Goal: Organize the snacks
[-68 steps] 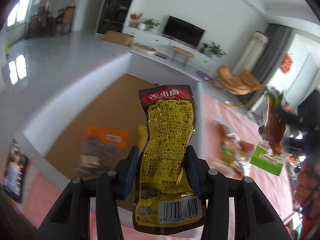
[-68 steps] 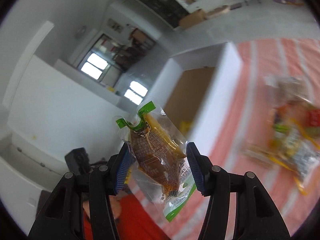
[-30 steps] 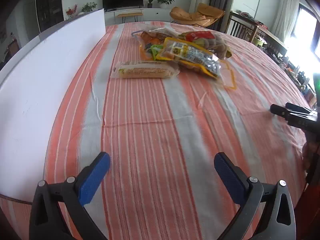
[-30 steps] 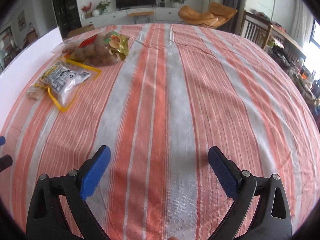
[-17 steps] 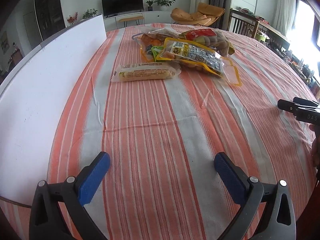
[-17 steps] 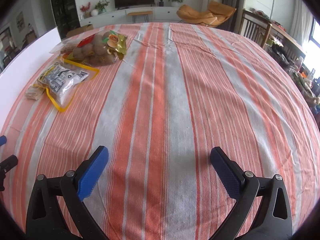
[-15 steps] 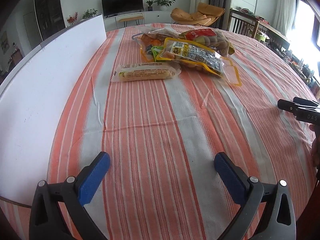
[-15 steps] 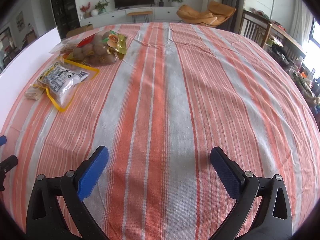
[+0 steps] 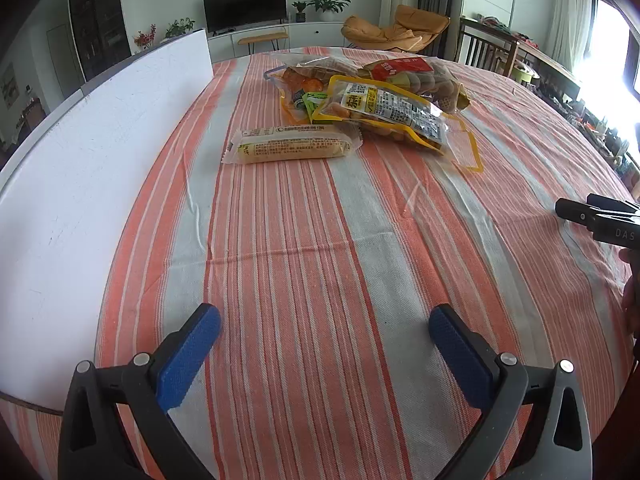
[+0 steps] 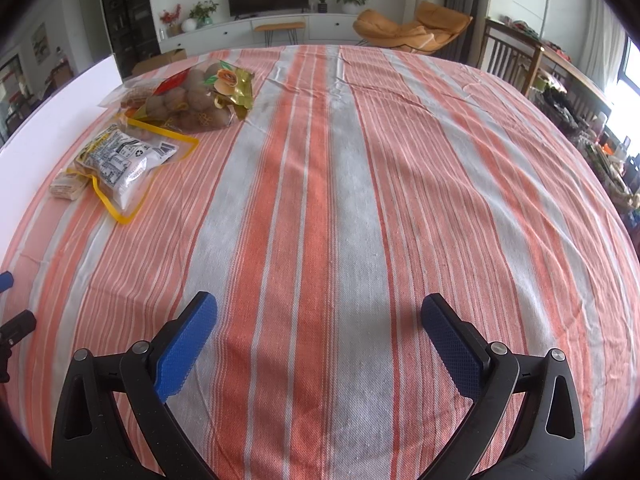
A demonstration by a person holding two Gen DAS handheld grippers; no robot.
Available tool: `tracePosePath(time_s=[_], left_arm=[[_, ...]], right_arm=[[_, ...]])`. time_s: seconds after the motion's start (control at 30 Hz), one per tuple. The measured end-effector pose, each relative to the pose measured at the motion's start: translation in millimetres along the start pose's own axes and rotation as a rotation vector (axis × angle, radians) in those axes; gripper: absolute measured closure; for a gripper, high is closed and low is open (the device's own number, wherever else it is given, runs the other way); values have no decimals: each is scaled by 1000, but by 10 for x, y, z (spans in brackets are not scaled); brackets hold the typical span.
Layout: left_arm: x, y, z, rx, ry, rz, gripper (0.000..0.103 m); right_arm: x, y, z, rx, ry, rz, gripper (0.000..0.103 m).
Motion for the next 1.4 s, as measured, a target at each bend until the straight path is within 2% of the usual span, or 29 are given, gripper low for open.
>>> tracePosePath(time_s=[1.4], left_arm=[[-46,10,70,0,9,-10,0]], right_arm=[[-2,3,-1,1,-1,-3,0]])
Point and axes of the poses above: each gripper's, at about its wrist camera, not at the fingertips, and z roughly against the way its jaws point, y to its left, x to its top, the point moved 2 cm from there along -z, roughly the way its jaws point, and after that the axes turned 15 degrees about -y, right-handed, at the moved point
